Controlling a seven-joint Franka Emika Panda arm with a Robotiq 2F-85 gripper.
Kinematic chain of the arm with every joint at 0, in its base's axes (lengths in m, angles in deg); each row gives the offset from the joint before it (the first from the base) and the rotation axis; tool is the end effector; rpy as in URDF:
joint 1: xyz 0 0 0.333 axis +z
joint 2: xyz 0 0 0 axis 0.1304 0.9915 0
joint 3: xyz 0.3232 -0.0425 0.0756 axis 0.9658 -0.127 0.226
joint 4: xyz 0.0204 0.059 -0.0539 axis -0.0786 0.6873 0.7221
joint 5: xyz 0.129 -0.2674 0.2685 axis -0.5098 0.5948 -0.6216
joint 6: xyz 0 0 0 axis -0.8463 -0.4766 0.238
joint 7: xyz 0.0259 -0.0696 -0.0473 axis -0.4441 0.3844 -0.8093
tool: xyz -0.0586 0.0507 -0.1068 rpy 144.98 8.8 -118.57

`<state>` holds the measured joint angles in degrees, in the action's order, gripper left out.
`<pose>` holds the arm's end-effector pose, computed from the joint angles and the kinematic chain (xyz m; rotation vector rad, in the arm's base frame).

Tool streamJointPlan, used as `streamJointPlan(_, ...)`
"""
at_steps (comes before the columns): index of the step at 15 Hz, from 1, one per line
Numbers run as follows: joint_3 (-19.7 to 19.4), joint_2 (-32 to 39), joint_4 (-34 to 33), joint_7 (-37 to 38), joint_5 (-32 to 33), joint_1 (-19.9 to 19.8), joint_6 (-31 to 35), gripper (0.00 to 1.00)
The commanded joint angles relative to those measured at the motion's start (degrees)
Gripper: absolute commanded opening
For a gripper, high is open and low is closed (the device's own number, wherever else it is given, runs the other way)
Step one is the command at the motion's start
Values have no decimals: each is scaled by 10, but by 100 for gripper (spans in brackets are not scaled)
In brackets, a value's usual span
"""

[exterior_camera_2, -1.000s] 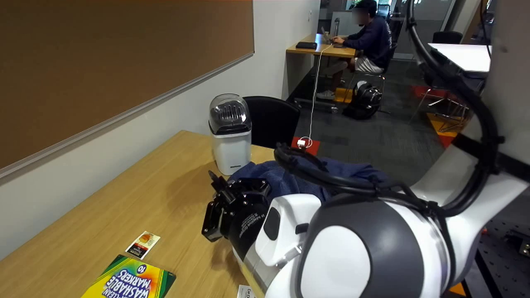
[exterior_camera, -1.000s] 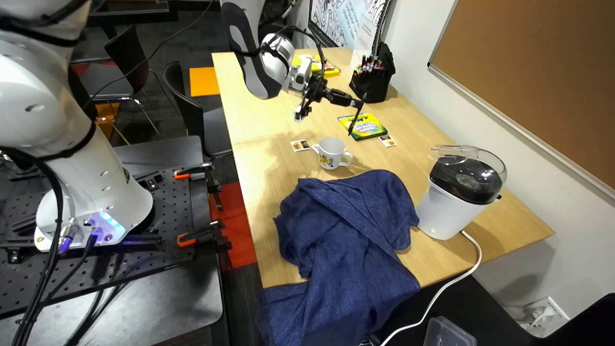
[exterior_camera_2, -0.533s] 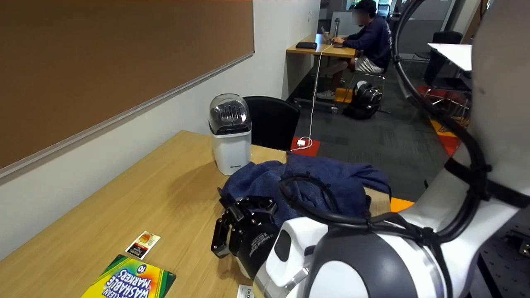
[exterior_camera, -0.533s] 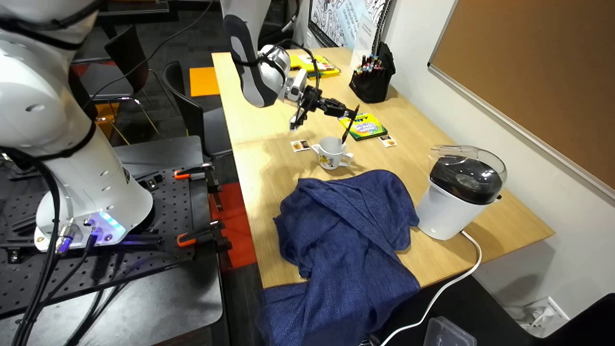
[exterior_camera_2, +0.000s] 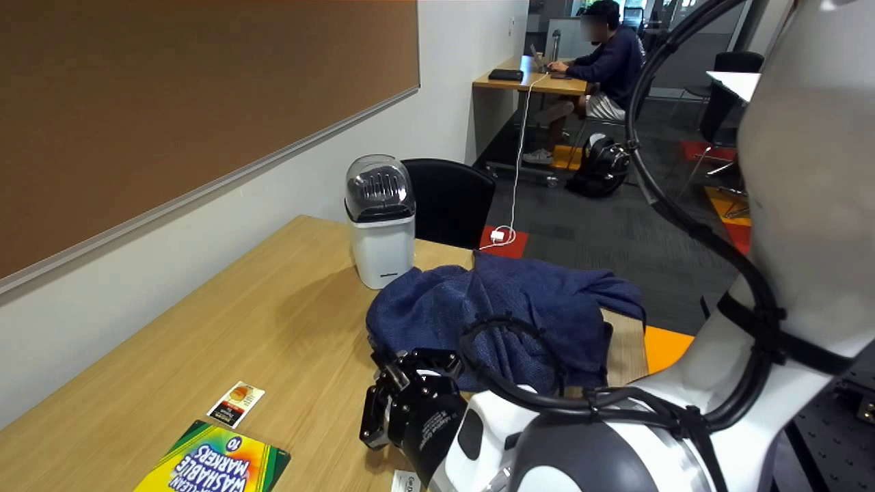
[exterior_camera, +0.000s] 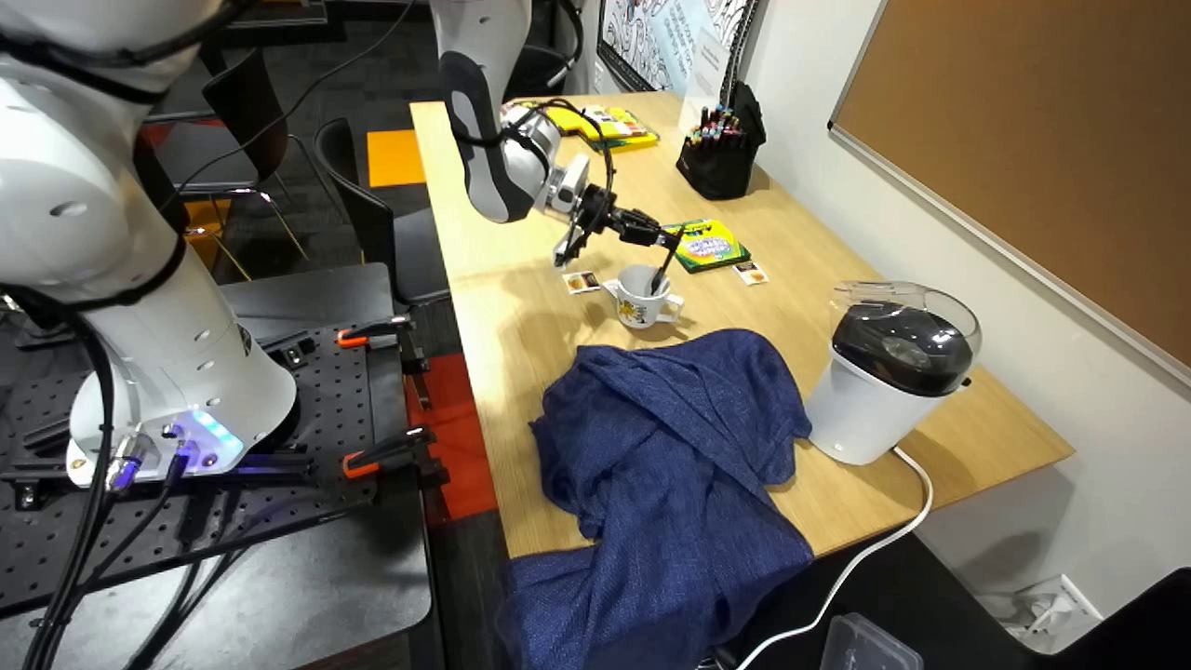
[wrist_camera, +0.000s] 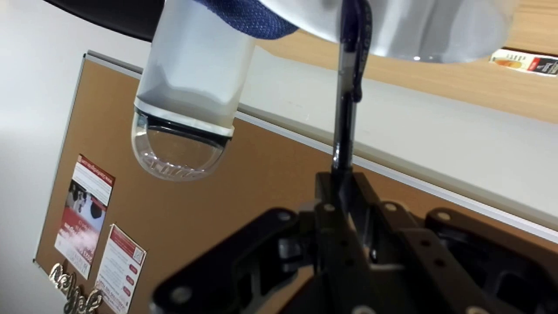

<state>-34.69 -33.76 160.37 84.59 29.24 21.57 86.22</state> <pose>0.5699 0.1825 0.0899 2.0121 -0.3295 1.4583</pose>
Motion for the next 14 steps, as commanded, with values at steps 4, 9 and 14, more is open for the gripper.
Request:
streamJointPlan(4,11,26,-24,7,8,-7,11,62)
streamJointPlan(9,13,24,-25,0,7,-2,4,99)
streamJointPlan(14,22,-2,-8,-3,4,3,0,100)
